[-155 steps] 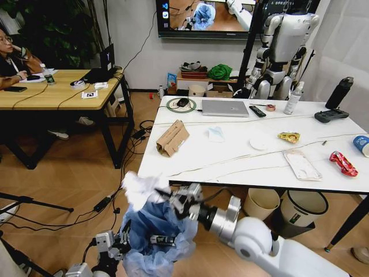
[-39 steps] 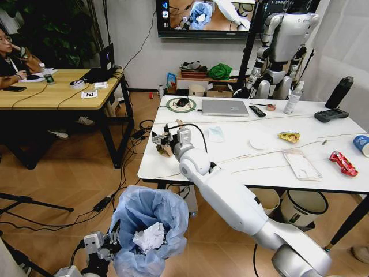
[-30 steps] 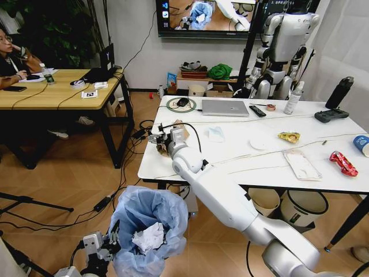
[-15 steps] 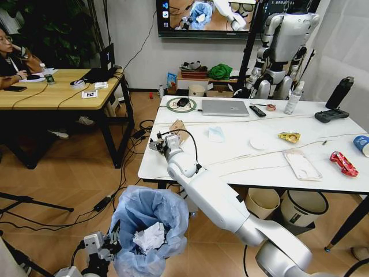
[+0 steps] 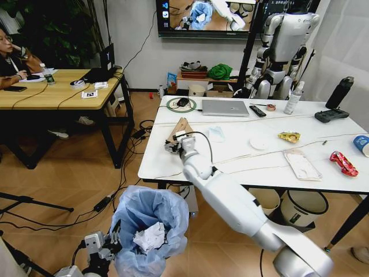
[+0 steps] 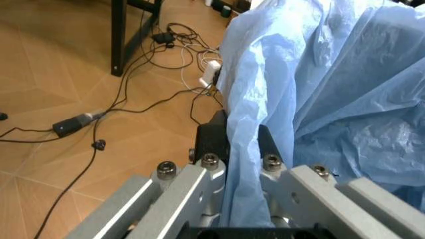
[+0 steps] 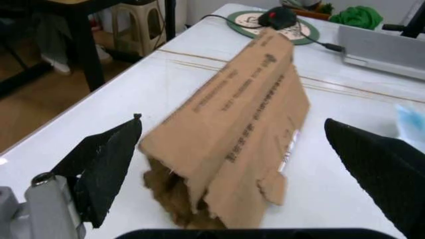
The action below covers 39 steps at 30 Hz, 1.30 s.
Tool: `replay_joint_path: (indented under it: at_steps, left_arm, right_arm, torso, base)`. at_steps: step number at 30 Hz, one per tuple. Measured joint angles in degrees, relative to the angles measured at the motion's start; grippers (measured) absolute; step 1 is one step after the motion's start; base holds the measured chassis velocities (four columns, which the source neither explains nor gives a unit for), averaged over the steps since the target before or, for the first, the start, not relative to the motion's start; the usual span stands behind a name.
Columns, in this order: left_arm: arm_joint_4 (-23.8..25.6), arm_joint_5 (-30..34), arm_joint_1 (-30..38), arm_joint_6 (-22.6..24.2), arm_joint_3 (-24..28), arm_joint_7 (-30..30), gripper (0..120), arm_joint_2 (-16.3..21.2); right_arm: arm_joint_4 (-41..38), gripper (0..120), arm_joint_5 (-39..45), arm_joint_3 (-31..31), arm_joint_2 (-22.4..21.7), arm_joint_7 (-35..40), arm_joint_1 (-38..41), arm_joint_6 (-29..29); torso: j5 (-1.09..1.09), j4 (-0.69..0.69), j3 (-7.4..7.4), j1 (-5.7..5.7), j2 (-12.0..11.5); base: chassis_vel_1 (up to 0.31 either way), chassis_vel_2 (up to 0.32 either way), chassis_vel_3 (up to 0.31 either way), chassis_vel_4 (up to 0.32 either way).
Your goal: Pick up the trash bin and place the trash from the table into it.
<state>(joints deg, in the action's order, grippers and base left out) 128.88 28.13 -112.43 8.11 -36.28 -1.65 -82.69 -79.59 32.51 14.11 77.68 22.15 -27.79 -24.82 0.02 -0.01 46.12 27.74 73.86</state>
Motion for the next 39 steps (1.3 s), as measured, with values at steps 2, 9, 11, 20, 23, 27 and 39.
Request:
replay_joint_path:
  at_steps: [2, 9, 11, 20, 23, 27, 39]
  left_arm:
    - [0.0, 0.0, 0.1, 0.0, 0.0, 0.0, 0, 0.1]
    - [-0.2, 0.2, 0.2, 0.1, 0.2, 0.0, 0, 0.3]
    - [-0.2, 0.2, 0.2, 0.1, 0.2, 0.0, 0, 0.3]
    - [0.2, 0.1, -0.3, 0.1, -0.2, 0.0, 0, -0.1]
    - [0.3, 0.1, -0.3, 0.1, -0.2, 0.0, 0, -0.2]
    - [0.3, 0.1, -0.2, 0.1, -0.2, 0.0, 0, -0.3]
    - [-0.6, -0.4, 0.8, 0.4, 1.0, 0.0, 0, -0.9]
  right_arm:
    - [-2.2, 100, 1.1, -0.5, -1.9, 0.2, -0.5, -0.6]
    - [-7.9, 100, 6.8, -0.8, -3.1, 3.2, -0.5, -2.2]
    - [-7.9, 100, 7.3, -0.6, -2.7, 3.6, -0.2, -2.2]
    - [2.1, 100, 4.3, 1.1, 4.6, 4.4, 3.8, -0.4]
    - [4.2, 100, 2.8, 1.2, 5.1, 4.0, 4.0, -0.4]
    - [5.9, 100, 2.0, 0.9, 5.4, 3.9, 3.9, -0.7]
    - [8.7, 86, 2.2, 0.6, 5.9, 3.8, 3.2, -1.6]
  torso:
    - [-0.01, -0.01, 0.00, 0.00, 0.0]
    - [-0.02, -0.01, 0.00, 0.00, 0.0]
    - [-0.02, -0.01, 0.00, 0.00, 0.0]
    - [-0.02, 0.02, 0.00, 0.00, 0.0]
    - [-0.03, 0.01, 0.00, 0.00, 0.0]
    - [-0.02, 0.00, 0.00, 0.00, 0.0]
    - [-0.02, 0.00, 0.00, 0.00, 0.0]
  base:
    - [0.000, 0.000, 0.000, 0.000]
    - [0.000, 0.000, 0.000, 0.000]
    - [0.000, 0.000, 0.000, 0.000]
    - [0.000, 0.000, 0.000, 0.000]
    - [0.000, 0.000, 0.000, 0.000]
    - [0.000, 0.000, 0.000, 0.000]
    - [0.000, 0.000, 0.000, 0.000]
